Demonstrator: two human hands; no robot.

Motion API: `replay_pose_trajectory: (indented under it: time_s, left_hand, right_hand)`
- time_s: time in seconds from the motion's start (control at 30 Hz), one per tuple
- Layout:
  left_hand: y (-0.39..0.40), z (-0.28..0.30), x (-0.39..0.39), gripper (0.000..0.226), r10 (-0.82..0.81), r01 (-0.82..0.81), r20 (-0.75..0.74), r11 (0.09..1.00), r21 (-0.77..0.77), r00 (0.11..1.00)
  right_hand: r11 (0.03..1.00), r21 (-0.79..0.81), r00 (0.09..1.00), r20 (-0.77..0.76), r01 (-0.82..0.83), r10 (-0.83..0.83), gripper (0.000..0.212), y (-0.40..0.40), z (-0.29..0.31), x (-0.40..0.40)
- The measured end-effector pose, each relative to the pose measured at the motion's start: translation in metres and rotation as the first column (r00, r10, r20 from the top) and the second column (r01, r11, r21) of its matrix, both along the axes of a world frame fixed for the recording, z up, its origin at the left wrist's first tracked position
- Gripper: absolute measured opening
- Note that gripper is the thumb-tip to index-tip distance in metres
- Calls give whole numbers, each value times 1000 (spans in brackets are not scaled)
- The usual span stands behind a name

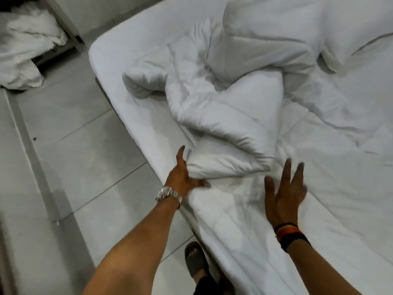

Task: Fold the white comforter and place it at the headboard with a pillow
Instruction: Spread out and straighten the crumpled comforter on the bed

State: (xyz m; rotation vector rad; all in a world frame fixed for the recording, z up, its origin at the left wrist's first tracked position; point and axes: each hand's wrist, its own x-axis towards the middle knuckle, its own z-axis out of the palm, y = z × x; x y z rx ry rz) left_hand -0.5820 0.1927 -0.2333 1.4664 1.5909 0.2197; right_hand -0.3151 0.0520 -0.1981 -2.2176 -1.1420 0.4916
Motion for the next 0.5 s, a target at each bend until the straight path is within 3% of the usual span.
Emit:
replay_pose_trajectory:
  time_s: [0.07,0.13,0.2,0.27,0.4,0.5]
  left_hand:
    - [-4,19,-1,164,48,-49,76,999,7,996]
    - [15,45,3,150,289,-303,248,953,19,924]
    - [54,67,12,146,590,-595,404,793,-127,699]
    - [107,86,26,155,747,-703,385,654,-280,541]
    - [198,96,51,176,804,-706,295,594,-385,516]
    - [248,59,64,168,730,-628,301,683,-374,614]
  right_hand:
    - [991,131,1000,17,-17,14,77,51,37,1]
    - [975,199,994,61,-103,93,75,99,73,4]
    - [948,164,956,156,-273,249,76,136,88,2]
    - [917,23,901,198,-399,387,81,163,88,-5]
    - [880,-205,830,297,-428,473,88,190,50,-24]
    - [899,-254,816,382,-358,433,88,206,10,-46]
